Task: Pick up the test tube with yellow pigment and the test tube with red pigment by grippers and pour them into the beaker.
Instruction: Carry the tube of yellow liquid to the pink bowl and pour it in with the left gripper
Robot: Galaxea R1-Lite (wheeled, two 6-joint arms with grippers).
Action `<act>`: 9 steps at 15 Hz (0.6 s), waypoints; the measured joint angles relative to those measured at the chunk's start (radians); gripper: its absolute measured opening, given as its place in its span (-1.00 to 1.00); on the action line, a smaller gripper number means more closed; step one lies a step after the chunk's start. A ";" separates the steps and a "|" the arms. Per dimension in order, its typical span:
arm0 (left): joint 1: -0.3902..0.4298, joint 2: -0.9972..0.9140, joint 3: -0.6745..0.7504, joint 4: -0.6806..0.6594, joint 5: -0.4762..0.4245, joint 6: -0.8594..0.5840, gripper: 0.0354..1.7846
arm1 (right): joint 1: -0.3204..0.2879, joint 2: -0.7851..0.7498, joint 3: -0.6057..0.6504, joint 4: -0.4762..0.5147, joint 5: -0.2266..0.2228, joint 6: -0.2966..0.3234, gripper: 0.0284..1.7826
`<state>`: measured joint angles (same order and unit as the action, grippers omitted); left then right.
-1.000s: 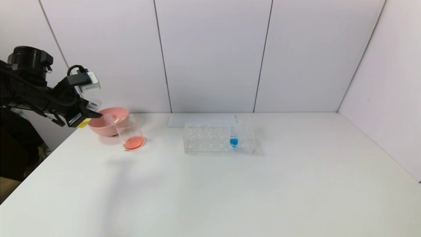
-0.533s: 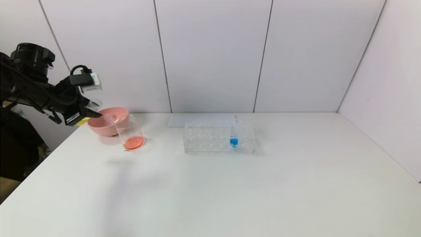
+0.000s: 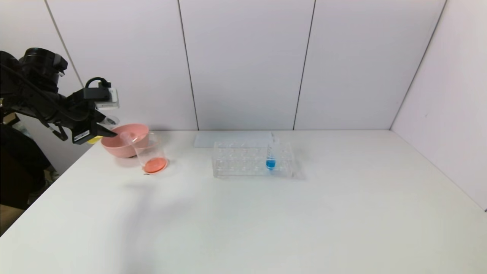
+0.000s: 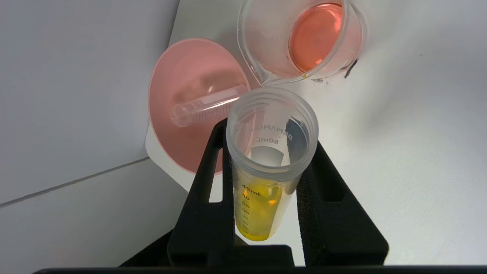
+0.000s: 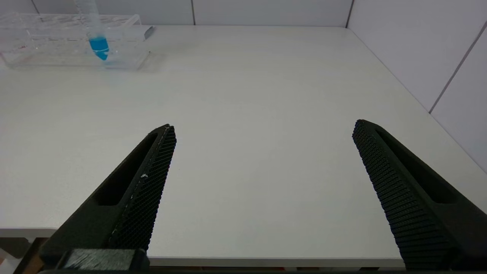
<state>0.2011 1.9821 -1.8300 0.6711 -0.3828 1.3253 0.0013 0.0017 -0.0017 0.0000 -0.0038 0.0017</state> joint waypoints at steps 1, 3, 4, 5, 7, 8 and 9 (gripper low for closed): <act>0.001 0.013 -0.030 0.031 0.001 0.020 -0.50 | 0.000 0.000 0.000 0.000 0.000 0.000 0.91; 0.000 0.042 -0.092 0.105 0.004 0.049 -0.50 | 0.000 0.000 0.000 0.000 0.000 0.000 0.91; 0.000 0.056 -0.119 0.135 0.006 0.066 -0.50 | 0.000 0.000 0.000 0.000 0.000 0.000 0.91; 0.000 0.067 -0.134 0.143 0.010 0.077 -0.50 | 0.000 0.000 0.000 0.000 0.000 0.000 0.91; -0.001 0.079 -0.147 0.143 0.011 0.078 -0.50 | 0.000 0.000 0.000 0.000 0.000 0.000 0.91; -0.002 0.084 -0.148 0.144 0.011 0.080 -0.50 | 0.000 0.000 0.000 0.000 0.000 0.000 0.91; -0.003 0.087 -0.150 0.143 0.016 0.080 -0.50 | 0.000 0.000 0.000 0.000 0.000 0.000 0.91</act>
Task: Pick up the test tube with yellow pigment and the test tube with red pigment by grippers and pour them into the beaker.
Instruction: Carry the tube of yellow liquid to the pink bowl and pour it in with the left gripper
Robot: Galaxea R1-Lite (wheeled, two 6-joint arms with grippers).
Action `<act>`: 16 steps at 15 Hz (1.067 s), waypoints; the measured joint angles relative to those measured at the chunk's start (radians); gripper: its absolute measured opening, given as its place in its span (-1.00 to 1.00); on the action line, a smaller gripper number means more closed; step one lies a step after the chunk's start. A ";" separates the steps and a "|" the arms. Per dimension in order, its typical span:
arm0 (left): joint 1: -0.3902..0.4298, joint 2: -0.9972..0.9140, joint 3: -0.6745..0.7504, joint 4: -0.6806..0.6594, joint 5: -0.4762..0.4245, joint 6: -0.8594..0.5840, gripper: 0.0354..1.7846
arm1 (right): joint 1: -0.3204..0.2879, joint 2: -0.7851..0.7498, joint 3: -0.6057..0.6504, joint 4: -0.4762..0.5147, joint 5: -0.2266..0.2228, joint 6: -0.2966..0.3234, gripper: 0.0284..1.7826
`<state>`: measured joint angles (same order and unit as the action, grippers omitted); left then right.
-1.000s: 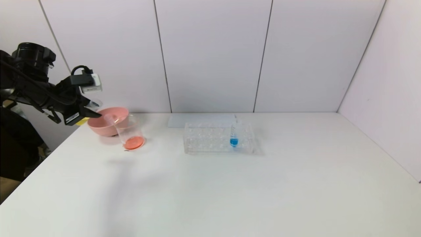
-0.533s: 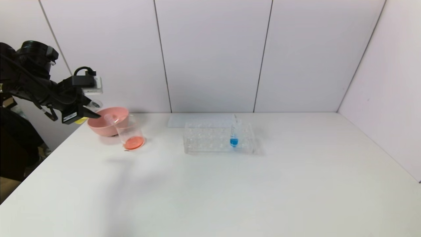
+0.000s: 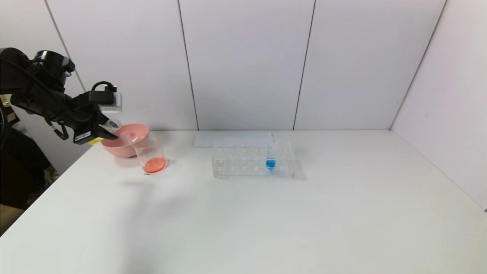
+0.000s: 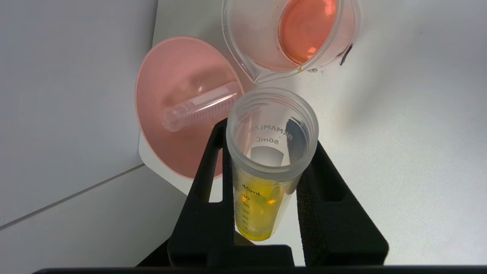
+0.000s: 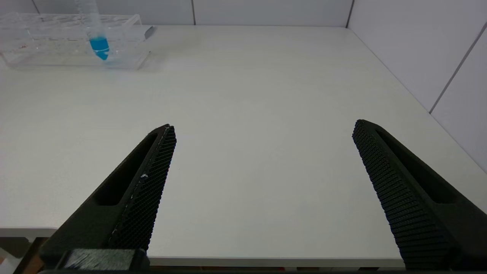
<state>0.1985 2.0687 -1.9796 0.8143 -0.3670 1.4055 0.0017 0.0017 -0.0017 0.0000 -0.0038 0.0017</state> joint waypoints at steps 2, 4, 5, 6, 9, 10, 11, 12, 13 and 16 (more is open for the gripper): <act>-0.001 0.004 -0.001 0.000 0.009 0.011 -0.50 | 0.000 0.000 0.000 0.000 0.000 0.000 0.91; -0.003 0.007 -0.002 0.007 0.016 0.028 -0.50 | -0.001 0.000 0.000 0.000 0.000 0.000 0.91; -0.003 0.008 -0.002 0.009 0.016 0.046 -0.50 | -0.001 0.000 0.000 0.000 0.000 0.000 0.91; -0.003 0.010 -0.002 0.009 0.019 0.062 -0.50 | 0.000 0.000 0.000 0.000 0.000 0.000 0.91; -0.008 0.011 0.000 0.010 0.054 0.101 -0.50 | 0.000 0.000 0.000 0.000 0.000 0.000 0.91; -0.012 0.011 0.000 0.010 0.066 0.104 -0.50 | 0.000 0.000 0.000 0.000 0.000 0.000 0.91; -0.016 0.012 0.000 0.010 0.087 0.104 -0.50 | 0.000 0.000 0.000 0.000 0.000 0.000 0.91; -0.022 0.013 0.000 0.009 0.104 0.104 -0.50 | 0.000 0.000 0.000 0.000 0.000 0.000 0.91; -0.028 0.014 0.001 0.005 0.115 0.103 -0.50 | 0.000 0.000 0.000 0.000 0.000 0.000 0.91; -0.048 0.021 0.001 0.001 0.147 0.101 -0.50 | -0.001 0.000 0.000 0.000 0.000 0.000 0.91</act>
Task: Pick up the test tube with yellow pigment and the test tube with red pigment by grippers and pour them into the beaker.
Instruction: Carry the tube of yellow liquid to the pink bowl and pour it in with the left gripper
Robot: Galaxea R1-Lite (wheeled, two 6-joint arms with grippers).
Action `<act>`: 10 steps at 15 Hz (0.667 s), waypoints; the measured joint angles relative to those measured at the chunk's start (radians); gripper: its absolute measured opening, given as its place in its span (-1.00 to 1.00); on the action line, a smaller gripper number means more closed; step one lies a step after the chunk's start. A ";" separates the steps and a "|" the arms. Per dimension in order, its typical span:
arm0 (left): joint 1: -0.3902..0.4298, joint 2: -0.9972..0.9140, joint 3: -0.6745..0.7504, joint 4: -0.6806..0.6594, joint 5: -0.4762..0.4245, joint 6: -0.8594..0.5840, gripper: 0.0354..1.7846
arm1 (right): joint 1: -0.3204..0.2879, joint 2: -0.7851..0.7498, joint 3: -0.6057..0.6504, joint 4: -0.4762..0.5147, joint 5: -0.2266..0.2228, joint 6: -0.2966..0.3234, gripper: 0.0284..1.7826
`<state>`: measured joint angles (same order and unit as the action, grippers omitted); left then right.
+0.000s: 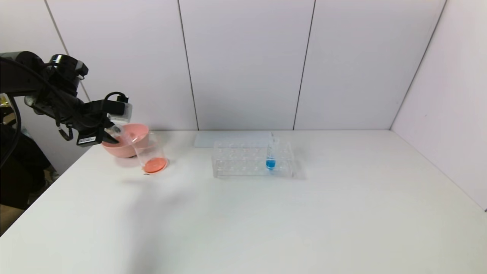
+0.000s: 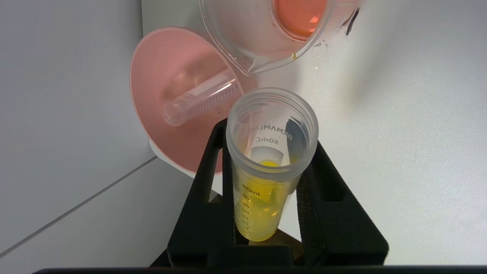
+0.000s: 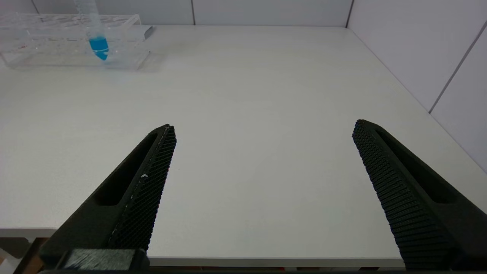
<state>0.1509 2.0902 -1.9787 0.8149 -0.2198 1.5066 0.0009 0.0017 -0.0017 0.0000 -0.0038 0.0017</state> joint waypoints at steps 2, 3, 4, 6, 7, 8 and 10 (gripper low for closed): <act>-0.011 0.004 0.000 0.000 0.037 -0.002 -0.50 | 0.000 0.000 0.000 0.000 0.001 0.000 0.91; -0.014 0.005 0.000 0.000 0.048 -0.002 -0.50 | 0.000 0.000 0.000 0.000 0.000 0.000 0.91; -0.017 0.005 0.000 -0.001 0.058 -0.002 -0.50 | 0.000 0.000 0.000 0.000 0.000 0.000 0.91; -0.021 0.006 0.000 -0.002 0.080 -0.001 -0.50 | 0.000 0.000 0.000 0.000 0.000 0.000 0.91; -0.026 0.006 0.000 -0.003 0.089 -0.002 -0.50 | 0.000 0.000 0.000 0.000 0.000 0.000 0.91; -0.030 0.006 0.000 -0.003 0.094 -0.003 -0.50 | 0.000 0.000 0.000 0.000 0.000 0.000 0.91; -0.040 0.007 0.000 -0.009 0.118 -0.002 -0.50 | 0.000 0.000 0.000 0.000 0.000 0.000 0.91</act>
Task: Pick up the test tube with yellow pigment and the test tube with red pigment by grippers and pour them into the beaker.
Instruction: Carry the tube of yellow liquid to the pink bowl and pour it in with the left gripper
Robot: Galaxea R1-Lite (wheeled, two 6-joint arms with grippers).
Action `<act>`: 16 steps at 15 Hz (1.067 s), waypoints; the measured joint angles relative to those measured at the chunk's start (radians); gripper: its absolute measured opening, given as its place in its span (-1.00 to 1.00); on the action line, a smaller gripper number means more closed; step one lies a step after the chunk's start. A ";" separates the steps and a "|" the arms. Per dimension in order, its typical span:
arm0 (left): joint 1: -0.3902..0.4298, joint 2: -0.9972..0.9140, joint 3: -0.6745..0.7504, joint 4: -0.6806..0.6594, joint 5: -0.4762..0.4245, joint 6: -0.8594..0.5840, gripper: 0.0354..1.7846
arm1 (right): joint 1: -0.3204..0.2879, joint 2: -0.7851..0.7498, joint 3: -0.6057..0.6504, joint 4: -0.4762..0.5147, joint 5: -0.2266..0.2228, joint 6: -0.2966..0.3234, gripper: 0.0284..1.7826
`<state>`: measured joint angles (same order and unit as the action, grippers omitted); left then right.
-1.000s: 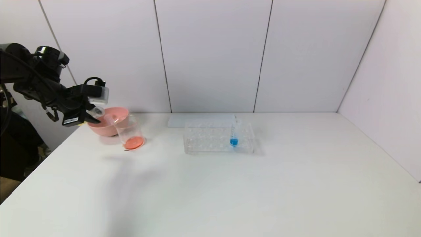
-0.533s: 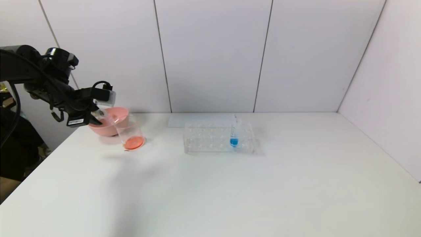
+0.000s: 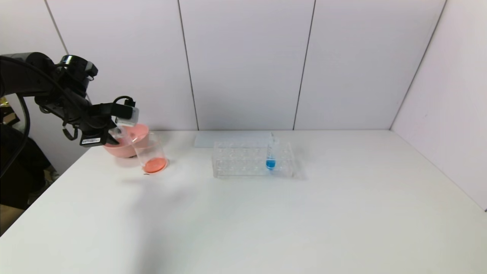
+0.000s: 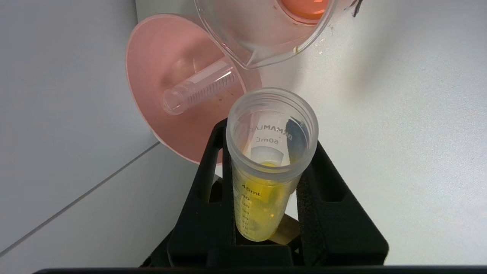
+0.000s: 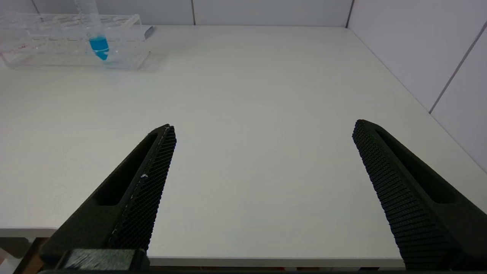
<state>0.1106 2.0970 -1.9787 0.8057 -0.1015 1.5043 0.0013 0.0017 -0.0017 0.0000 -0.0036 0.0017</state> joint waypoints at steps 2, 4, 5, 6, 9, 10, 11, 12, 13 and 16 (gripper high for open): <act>-0.007 0.006 0.000 -0.004 0.013 -0.002 -0.50 | 0.000 0.000 0.000 0.000 0.000 0.000 0.91; -0.013 0.011 -0.001 -0.005 0.038 -0.002 -0.50 | 0.000 0.000 0.000 0.000 0.000 0.000 0.91; -0.016 0.013 -0.002 -0.005 0.054 -0.005 -0.50 | 0.000 0.000 0.000 0.000 0.000 0.000 0.91; -0.020 0.014 -0.002 -0.006 0.075 -0.005 -0.50 | 0.000 0.000 0.000 0.000 0.000 0.000 0.91; -0.031 0.020 -0.003 -0.020 0.097 -0.005 -0.50 | 0.000 0.000 0.000 0.000 0.000 0.000 0.91; -0.036 0.023 -0.003 -0.024 0.098 -0.007 -0.50 | 0.000 0.000 0.000 0.000 0.000 0.000 0.91; -0.040 0.026 -0.003 -0.030 0.099 -0.010 -0.50 | 0.000 0.000 0.000 0.000 0.000 0.000 0.91; -0.044 0.030 -0.003 -0.034 0.100 -0.019 -0.50 | 0.000 0.000 0.000 0.000 0.000 0.000 0.91; -0.049 0.034 -0.003 -0.034 0.104 -0.026 -0.50 | 0.000 0.000 0.000 0.000 0.000 0.000 0.91; -0.064 0.040 -0.003 -0.035 0.163 -0.038 -0.50 | 0.000 0.000 0.000 0.000 0.000 0.000 0.91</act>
<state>0.0466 2.1374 -1.9819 0.7706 0.0619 1.4664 0.0009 0.0017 -0.0017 0.0000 -0.0036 0.0017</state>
